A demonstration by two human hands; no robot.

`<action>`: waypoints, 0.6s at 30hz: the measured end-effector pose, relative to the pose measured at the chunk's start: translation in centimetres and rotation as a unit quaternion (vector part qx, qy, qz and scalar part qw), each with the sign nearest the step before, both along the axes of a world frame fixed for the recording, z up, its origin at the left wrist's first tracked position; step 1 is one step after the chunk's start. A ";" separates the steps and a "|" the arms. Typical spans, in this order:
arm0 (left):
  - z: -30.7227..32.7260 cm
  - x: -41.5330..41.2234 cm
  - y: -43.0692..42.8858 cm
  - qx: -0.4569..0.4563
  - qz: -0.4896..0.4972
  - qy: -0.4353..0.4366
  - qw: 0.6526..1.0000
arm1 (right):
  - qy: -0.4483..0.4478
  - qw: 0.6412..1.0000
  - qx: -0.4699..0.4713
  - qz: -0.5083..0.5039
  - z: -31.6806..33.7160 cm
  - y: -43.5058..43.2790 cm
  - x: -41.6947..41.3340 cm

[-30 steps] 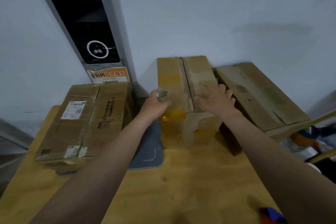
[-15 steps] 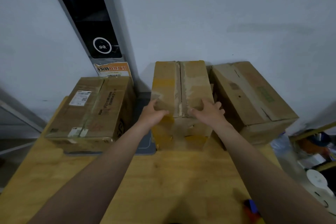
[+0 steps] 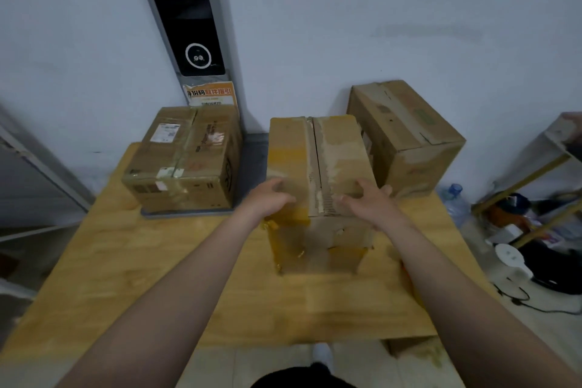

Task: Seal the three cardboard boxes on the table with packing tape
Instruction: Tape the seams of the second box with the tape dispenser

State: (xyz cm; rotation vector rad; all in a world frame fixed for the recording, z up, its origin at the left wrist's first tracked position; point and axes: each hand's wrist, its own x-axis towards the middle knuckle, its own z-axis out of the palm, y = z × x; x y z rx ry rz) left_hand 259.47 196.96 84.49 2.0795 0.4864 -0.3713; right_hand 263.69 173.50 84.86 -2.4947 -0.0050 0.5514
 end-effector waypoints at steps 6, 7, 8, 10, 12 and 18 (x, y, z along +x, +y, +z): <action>2.4 -8.0 -2.6 -0.025 -0.055 0.062 0.996 | -0.022 1.000 -0.012 -0.012 -0.1 -2.3 -7.5; 2.9 -8.9 -3.2 -0.018 -0.071 0.085 0.994 | -0.015 0.999 -0.029 -0.011 -0.1 -2.5 -8.4; 3.2 -9.6 -3.6 -0.003 -0.088 0.110 0.990 | -0.005 0.998 -0.056 -0.011 -0.1 -2.7 -9.0; 3.7 -10.2 -4.3 0.055 -0.135 0.127 0.981 | 0.020 0.993 -0.118 -0.003 0.1 -2.7 -10.2; 3.6 -9.7 -4.5 0.166 -0.187 0.083 0.965 | 0.027 0.989 -0.141 0.024 0.3 -2.4 -11.0; 2.6 -5.5 -4.1 0.280 -0.159 -0.093 0.942 | 0.016 0.986 -0.138 0.092 1.0 0.2 -12.5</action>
